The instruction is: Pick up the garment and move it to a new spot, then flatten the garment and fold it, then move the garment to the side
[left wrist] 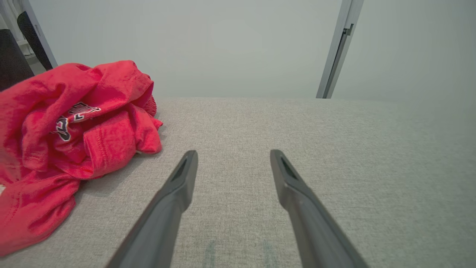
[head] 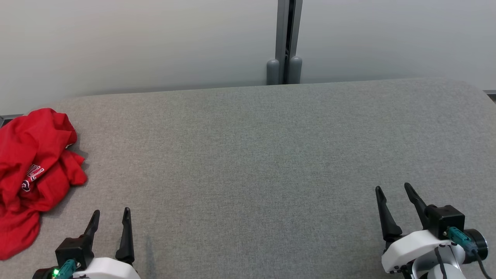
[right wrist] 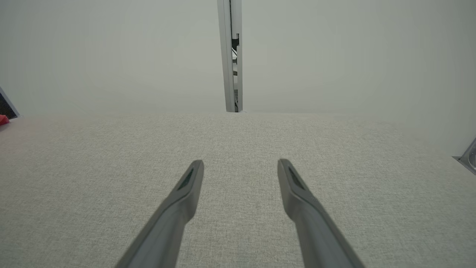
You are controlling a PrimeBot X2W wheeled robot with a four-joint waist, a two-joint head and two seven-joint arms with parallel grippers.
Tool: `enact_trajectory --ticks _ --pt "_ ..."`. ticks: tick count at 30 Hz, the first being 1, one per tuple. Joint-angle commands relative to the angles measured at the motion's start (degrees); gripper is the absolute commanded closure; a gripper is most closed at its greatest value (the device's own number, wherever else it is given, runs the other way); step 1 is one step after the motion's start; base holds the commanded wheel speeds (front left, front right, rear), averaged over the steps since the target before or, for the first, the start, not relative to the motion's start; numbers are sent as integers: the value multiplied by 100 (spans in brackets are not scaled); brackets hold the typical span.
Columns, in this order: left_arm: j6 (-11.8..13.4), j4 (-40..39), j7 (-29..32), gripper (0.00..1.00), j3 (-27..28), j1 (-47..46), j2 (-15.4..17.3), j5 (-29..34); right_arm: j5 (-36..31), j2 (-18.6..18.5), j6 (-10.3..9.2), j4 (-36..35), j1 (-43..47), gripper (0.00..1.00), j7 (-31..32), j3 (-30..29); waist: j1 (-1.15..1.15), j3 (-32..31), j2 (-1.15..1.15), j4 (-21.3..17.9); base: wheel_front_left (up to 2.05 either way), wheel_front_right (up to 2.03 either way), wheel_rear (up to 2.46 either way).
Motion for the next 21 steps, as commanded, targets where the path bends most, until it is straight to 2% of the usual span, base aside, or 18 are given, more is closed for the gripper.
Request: enact_trajectory --ticks 1,10,21 --pt "28 -1 -46 0 34 26 27 157 -156 -47 10 -24 -64 0 -77 -9 0 7 0 10 0 0 0" --pt "39 17 -133 0 57 -82 23 452 -503 -49 10 -19 -33 0 -163 78 0 89 0 293 0 0 0" --pt "87 95 -128 0 214 35 14 393 -397 -48 6 14 -66 0 -160 443 0 147 0 1585 0 0 0"
